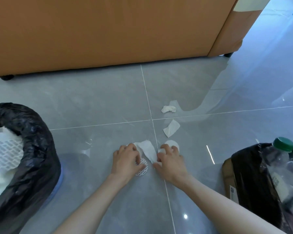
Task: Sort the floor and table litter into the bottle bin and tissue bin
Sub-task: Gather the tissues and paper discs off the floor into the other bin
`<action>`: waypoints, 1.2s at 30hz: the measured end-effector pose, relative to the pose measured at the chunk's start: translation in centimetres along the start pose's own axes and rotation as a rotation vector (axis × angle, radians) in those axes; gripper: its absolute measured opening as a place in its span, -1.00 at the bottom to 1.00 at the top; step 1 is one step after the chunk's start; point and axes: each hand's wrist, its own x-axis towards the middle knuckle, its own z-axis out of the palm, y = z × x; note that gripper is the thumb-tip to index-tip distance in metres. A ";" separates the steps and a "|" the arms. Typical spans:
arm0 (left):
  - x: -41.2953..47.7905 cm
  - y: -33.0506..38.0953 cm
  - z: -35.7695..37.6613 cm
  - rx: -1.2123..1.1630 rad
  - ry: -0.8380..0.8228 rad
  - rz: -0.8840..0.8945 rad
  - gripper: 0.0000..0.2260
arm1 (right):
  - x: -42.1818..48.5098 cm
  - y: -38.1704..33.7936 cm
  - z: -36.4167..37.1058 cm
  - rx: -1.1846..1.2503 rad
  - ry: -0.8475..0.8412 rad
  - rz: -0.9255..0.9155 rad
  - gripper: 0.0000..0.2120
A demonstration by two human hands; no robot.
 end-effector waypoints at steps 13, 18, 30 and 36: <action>-5.6 -5.3 -0.3 -0.310 0.046 0.022 -0.61 | -4.0 -0.6 0.6 0.354 0.227 -0.060 -0.81; -6.5 -5.1 -0.7 -0.133 0.093 -0.095 -0.43 | -4.1 -2.0 -0.5 0.508 0.292 -0.047 -0.85; -4.9 -3.5 0.2 -0.183 -0.133 -0.120 -0.49 | -4.2 -1.6 1.8 0.365 0.154 -0.083 -0.88; -5.1 -3.7 -0.2 -0.445 -0.052 -0.202 -0.74 | -3.6 -2.1 0.8 0.719 0.196 0.096 -0.86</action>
